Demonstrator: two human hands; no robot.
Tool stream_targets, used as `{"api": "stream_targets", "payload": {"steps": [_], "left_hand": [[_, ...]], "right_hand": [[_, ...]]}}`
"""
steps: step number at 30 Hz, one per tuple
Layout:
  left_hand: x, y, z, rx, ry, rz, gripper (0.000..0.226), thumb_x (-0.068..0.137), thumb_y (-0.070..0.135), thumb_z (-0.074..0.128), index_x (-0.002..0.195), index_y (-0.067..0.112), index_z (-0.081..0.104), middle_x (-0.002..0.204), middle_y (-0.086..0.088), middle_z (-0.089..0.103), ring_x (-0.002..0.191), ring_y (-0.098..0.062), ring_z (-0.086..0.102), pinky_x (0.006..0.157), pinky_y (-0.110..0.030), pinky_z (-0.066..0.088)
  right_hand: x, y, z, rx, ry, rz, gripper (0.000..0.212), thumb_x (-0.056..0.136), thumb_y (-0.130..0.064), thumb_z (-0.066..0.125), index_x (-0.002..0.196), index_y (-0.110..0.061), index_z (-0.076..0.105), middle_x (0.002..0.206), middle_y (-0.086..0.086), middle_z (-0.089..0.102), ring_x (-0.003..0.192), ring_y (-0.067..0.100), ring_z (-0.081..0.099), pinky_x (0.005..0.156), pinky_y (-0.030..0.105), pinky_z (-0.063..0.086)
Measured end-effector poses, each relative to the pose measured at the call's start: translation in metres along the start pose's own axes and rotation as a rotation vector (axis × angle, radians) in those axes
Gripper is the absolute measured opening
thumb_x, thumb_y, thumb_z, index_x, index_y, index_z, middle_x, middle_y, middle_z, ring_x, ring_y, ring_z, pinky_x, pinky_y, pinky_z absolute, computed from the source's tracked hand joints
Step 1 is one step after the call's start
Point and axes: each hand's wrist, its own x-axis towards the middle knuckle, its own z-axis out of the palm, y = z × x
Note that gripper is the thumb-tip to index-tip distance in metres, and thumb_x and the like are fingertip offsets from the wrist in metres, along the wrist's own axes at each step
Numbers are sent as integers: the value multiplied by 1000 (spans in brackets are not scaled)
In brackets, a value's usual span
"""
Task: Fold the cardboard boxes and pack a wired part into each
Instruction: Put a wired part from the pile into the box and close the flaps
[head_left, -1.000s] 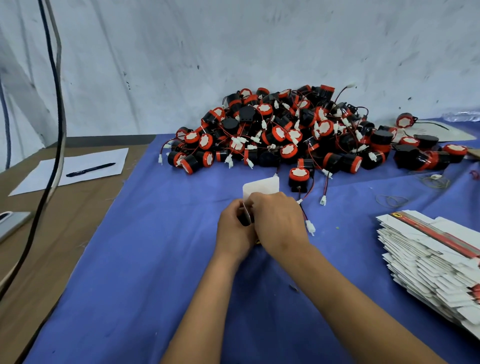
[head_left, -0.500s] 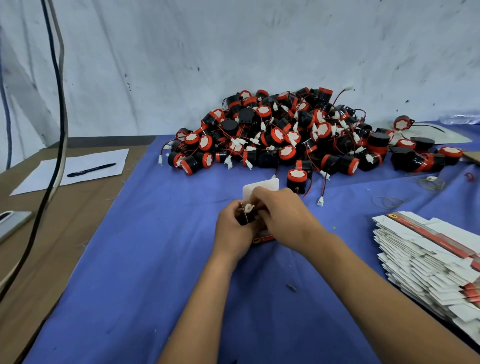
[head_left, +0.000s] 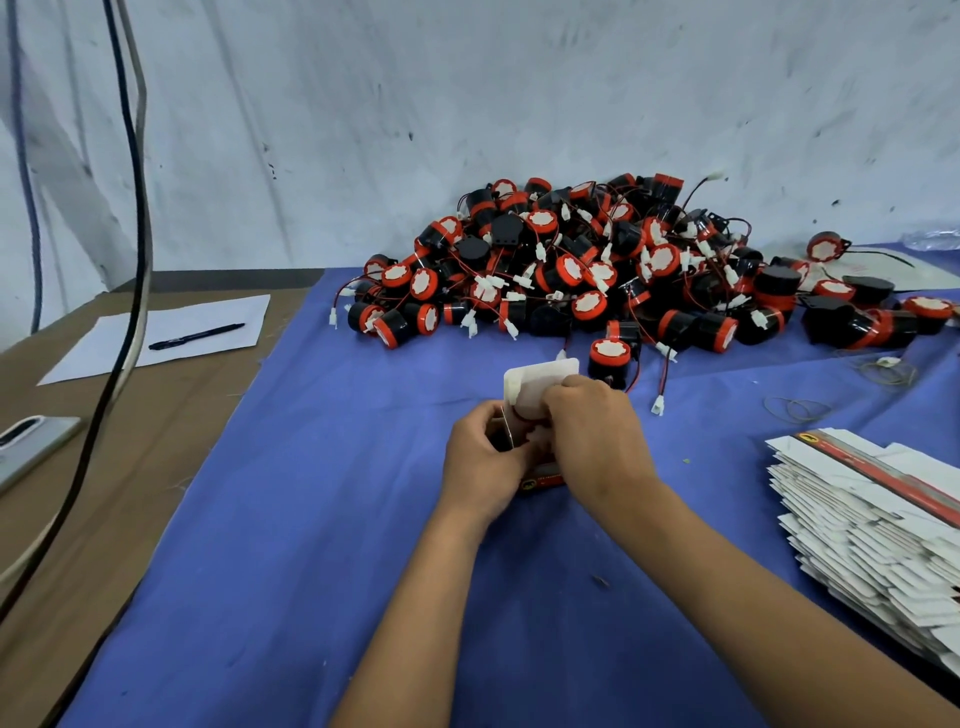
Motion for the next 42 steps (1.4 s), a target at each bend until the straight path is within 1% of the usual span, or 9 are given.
{"api": "stream_targets", "payload": {"steps": [4,8,11,15,19,24,28,33,42], "left_hand": [[0,-1,0,-29,5,2,19,81,15,83,95,17,70,87,-4,77,81,-24,74,70,-43,62],[-2,1,0,-69,-12,5,23,75,9,77,96,15,71,84,-7,76,72,-18,68,59,-32,54],[-3,4,0,-52,-27,35,26,69,12,69,96,12,71,81,-4,75,68,-17,68,55,-29,53],[0,5,-2,54,-37,90,19,87,3,70,104,12,75,91,-4,79,86,-21,76,71,-42,63],[-1,5,-2,39,-11,56,14,83,3,72,93,12,70,79,-2,76,71,-19,71,58,-33,57],[-2,6,0,-11,-23,32,21,67,15,68,88,17,70,76,0,74,67,-17,68,56,-30,52],[1,2,-2,19,-13,35,33,67,10,72,99,19,73,91,-3,78,86,-27,75,71,-47,63],[0,2,-3,53,-10,36,24,65,13,68,89,15,69,83,-10,74,80,-34,72,70,-58,59],[-1,5,-16,52,-179,58,30,75,12,78,104,18,71,97,-2,78,93,-21,74,81,-42,62]], "right_hand": [[-5,-8,-2,9,-85,-26,32,84,-2,56,103,-22,72,98,4,69,87,24,64,75,36,55],[-3,-6,2,16,-119,61,29,93,-11,49,108,-9,74,115,7,64,108,28,55,90,38,49],[0,-8,5,26,-99,93,43,99,-36,40,80,-11,69,96,7,61,102,27,49,93,36,41],[5,-21,10,-49,-63,173,77,99,-70,19,81,-19,74,94,4,66,105,26,51,98,34,36],[12,-27,12,6,24,220,57,104,-55,36,95,-15,76,104,7,64,107,28,49,83,33,35],[10,-19,15,199,91,168,35,97,-35,60,68,-18,71,74,2,70,78,22,65,65,36,53],[6,-13,15,311,143,135,19,91,-36,72,81,-21,81,78,-5,76,72,10,68,70,34,56],[4,-7,15,407,99,82,5,84,-26,80,81,-23,81,77,-8,76,73,6,69,73,32,58],[4,9,-2,428,-134,-88,12,88,-15,75,87,-25,82,89,-12,78,87,3,68,81,24,54]]}}
